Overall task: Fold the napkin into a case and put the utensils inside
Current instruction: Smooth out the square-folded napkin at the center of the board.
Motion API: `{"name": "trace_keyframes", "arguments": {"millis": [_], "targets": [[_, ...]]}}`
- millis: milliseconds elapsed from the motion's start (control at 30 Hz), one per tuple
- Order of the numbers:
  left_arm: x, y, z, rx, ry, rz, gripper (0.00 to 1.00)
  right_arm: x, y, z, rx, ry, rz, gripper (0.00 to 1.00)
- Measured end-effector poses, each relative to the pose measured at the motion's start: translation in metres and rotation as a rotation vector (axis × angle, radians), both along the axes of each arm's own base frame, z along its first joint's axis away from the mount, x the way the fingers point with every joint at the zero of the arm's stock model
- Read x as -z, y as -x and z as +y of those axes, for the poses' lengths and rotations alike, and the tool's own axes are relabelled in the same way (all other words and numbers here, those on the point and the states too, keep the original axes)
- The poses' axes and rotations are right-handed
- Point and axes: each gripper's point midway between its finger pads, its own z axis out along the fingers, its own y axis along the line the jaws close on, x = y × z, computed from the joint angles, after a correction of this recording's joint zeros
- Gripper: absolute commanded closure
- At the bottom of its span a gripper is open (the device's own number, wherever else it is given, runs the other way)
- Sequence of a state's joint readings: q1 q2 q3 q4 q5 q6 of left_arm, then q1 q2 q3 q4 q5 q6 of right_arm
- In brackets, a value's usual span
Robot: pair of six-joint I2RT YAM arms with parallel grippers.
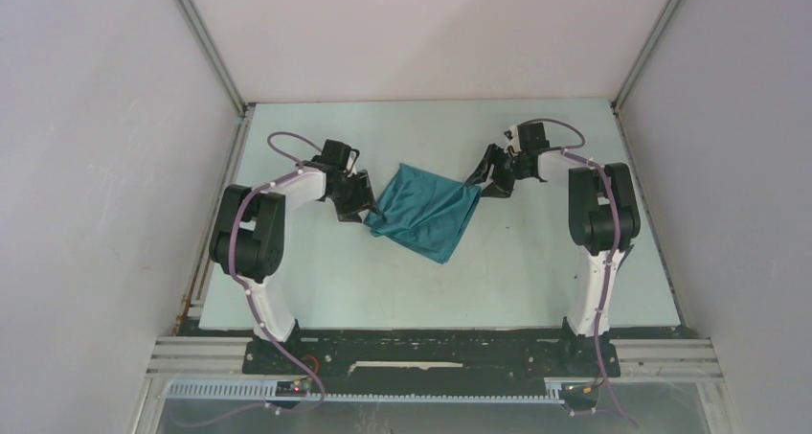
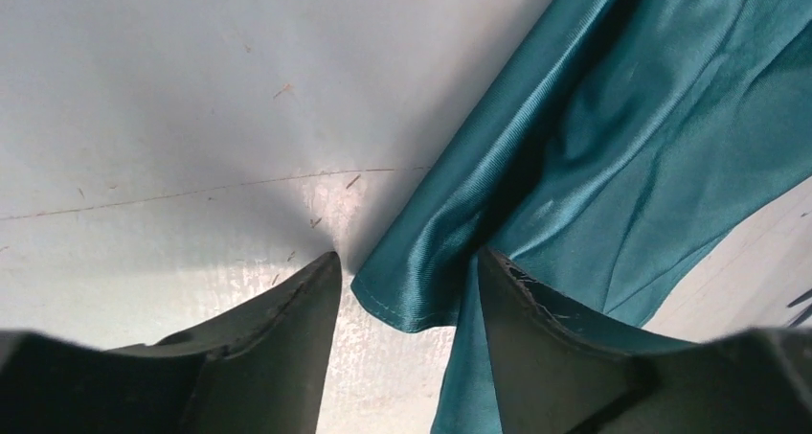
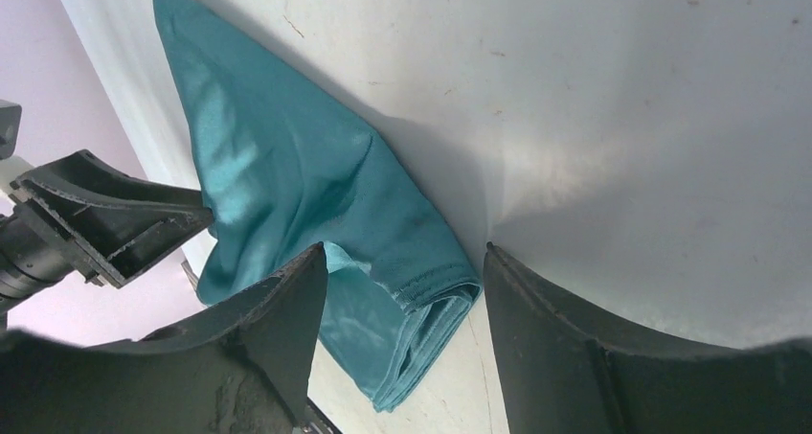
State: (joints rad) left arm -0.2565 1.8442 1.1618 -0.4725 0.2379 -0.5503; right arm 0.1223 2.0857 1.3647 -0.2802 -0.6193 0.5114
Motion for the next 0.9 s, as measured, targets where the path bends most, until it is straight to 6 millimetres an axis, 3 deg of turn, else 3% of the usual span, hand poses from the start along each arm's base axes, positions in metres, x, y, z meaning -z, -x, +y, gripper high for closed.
{"name": "trace_keyframes", "arguments": {"millis": [100, 200, 300, 533, 633, 767, 800, 900], "targets": [[0.003, -0.003, 0.000, 0.008, 0.000, -0.011, 0.53, 0.000, -0.001, 0.001, -0.016, -0.006, -0.006, 0.32], [0.004, -0.004, -0.002, 0.019, 0.015, -0.023, 0.70, 0.000, 0.000, 0.001, -0.031, -0.005, -0.012, 0.38], [0.006, -0.004, -0.006, 0.025, 0.045, -0.029, 0.97, 0.003, 0.001, 0.002, -0.045, -0.014, -0.011, 0.50], [0.010, 0.005, -0.020, 0.009, 0.153, -0.040, 1.00, 0.013, 0.004, 0.004, -0.067, -0.026, 0.007, 0.89], [0.011, 0.028, -0.025, -0.041, 0.222, -0.031, 1.00, 0.014, 0.003, 0.005, -0.070, -0.031, 0.007, 0.98], [0.012, 0.070, -0.037, -0.080, 0.273, 0.006, 1.00, 0.011, -0.006, 0.008, -0.082, -0.048, 0.000, 0.97], [0.012, 0.080, -0.039, -0.085, 0.282, 0.016, 0.99, 0.010, -0.010, 0.010, -0.089, -0.055, -0.002, 0.92], [0.012, 0.096, -0.042, -0.096, 0.282, 0.037, 0.82, 0.006, -0.015, 0.013, -0.108, -0.063, -0.002, 0.56]]}}
